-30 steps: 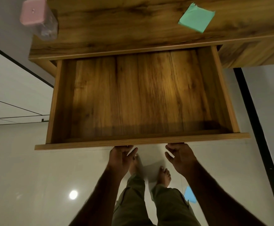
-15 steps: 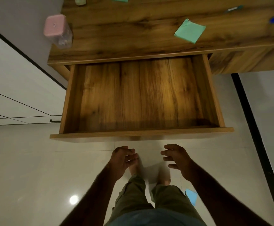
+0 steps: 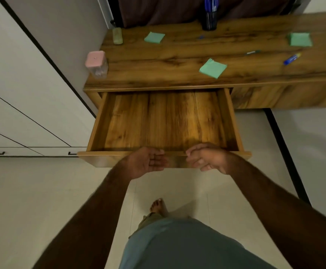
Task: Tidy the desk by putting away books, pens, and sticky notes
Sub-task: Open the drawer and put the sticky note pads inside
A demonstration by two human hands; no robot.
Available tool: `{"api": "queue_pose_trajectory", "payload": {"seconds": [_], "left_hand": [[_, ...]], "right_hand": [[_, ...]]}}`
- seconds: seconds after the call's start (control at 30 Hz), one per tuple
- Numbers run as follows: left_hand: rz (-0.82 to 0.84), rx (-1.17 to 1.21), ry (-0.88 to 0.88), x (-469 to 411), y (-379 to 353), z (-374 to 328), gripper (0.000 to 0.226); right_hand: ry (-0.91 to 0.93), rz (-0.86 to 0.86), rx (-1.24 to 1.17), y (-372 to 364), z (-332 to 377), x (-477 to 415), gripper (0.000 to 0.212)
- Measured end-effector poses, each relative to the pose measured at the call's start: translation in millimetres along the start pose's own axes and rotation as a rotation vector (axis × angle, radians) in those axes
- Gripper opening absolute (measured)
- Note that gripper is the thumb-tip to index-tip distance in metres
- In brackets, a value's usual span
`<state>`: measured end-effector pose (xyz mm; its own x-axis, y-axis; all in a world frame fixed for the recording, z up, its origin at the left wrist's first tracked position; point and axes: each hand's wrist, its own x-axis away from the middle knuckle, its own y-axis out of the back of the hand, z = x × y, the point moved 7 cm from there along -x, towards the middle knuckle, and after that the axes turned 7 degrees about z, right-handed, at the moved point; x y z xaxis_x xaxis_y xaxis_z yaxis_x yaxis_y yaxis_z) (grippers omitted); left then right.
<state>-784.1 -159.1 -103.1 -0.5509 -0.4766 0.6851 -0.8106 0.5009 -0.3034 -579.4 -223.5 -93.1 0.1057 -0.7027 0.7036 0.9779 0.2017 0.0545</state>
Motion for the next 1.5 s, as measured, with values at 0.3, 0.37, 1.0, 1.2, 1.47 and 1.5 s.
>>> {"api": "queue_pose_trajectory", "payload": {"seconds": [0.3,0.37,1.0,1.2,1.47,1.5], "left_hand": [[-0.008,-0.091,-0.155,8.8,-36.6,-91.8,0.020],[0.003,-0.140,-0.194,10.7,-53.2,-118.7,0.020],[0.062,-0.351,-0.230,-112.4,-115.9,-240.2,0.017],[-0.081,-0.409,-0.261,-179.8,-104.6,-276.8,0.013],[-0.306,-0.697,-0.269,-256.1,-98.9,-317.3,0.031],[-0.308,-0.799,-0.288,-263.9,-102.6,-321.4,0.036]], "right_hand": [[0.179,-0.151,0.060,49.9,86.9,34.7,0.015],[0.248,-0.200,0.074,65.3,111.5,47.3,0.015],[0.299,-0.359,0.060,194.5,172.3,-4.0,0.022],[0.215,-0.388,0.036,231.3,177.6,-59.6,0.026],[0.139,-0.545,0.069,294.5,174.7,-130.0,0.055],[0.122,-0.565,0.144,301.5,175.9,-136.0,0.061]]}}
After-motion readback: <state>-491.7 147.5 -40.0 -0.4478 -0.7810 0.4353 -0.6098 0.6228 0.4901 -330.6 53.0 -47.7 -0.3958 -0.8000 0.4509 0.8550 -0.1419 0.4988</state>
